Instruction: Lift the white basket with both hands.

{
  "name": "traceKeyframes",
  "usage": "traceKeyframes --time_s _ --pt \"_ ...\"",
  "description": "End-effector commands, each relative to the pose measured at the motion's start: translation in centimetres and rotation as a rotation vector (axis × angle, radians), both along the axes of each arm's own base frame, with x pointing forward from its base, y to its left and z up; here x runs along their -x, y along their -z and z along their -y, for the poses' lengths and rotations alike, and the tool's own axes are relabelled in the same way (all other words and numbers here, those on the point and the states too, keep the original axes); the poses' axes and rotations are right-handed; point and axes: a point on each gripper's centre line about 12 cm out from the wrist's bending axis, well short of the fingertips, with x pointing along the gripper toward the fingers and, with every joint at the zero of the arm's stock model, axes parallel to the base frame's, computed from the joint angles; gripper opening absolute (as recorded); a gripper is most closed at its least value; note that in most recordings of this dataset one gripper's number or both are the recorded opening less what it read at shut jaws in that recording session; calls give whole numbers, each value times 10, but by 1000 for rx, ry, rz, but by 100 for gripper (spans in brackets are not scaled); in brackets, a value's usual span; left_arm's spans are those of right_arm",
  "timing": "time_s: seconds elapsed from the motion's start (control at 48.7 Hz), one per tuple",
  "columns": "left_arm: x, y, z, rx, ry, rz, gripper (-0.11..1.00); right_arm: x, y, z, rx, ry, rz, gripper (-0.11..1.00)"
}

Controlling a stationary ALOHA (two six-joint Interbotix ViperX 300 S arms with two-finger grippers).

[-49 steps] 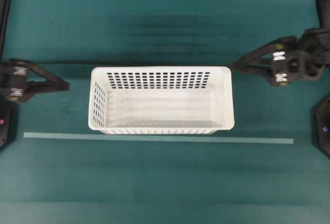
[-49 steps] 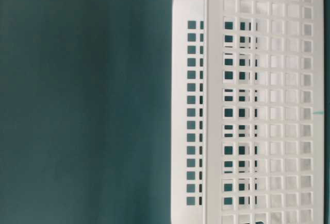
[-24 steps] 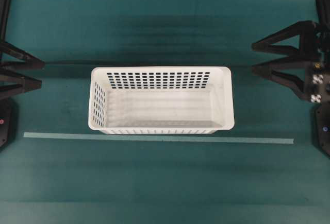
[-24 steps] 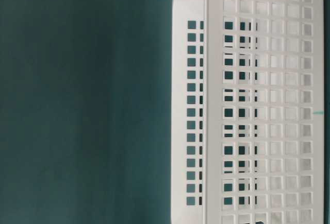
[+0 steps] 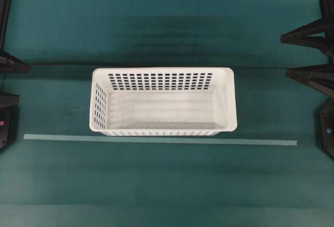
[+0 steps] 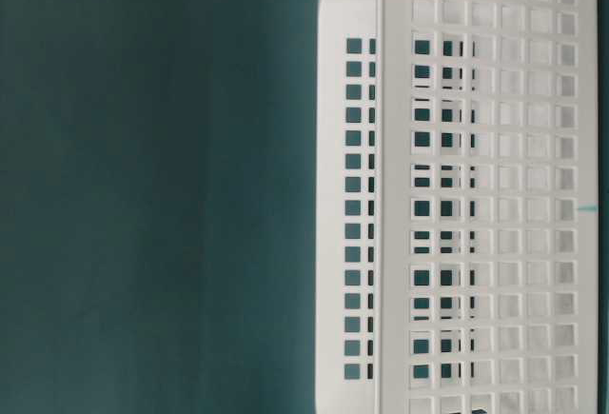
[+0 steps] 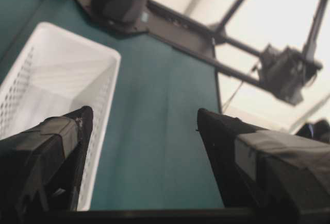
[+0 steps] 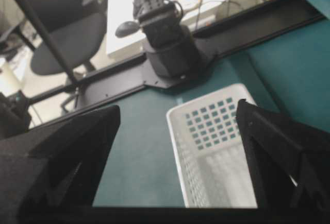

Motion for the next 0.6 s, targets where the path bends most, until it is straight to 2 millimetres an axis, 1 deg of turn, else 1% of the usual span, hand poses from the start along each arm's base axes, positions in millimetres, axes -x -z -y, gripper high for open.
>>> traceKeyframes --time_s 0.0,0.267,0.349,0.452,0.575 --pt "-2 -10 1 -38 8 25 84 -3 0 1 5 3 7 94" --pt "1 -9 1 -91 14 33 84 -4 8 4 7 28 59 93" --pt "1 -6 1 -90 14 26 84 -4 9 4 8 32 71 93" --pt "1 -2 1 -89 15 16 84 -4 15 4 7 32 55 93" --pt "1 -2 0 -90 13 21 84 -5 22 4 5 29 37 93"
